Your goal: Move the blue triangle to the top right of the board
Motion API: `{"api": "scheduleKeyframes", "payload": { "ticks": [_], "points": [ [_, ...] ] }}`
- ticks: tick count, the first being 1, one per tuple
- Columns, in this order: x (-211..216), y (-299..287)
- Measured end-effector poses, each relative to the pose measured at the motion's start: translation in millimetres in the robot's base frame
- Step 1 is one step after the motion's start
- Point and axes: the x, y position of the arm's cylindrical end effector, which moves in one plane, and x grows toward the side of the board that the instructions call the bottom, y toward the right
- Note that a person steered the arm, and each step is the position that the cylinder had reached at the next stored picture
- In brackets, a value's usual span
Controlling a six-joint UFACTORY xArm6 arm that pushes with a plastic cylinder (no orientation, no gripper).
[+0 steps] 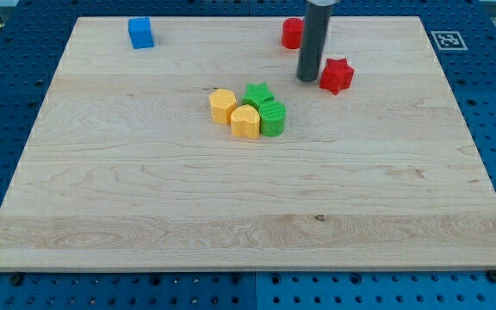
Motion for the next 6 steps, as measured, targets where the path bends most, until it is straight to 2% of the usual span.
{"api": "scheduleKeyframes", "payload": {
  "ticks": [1, 2, 3, 4, 6],
  "points": [
    [-8, -75],
    [-51, -132],
    [-105, -146],
    [-120, -100],
    [-104, 61]
  ]
}}
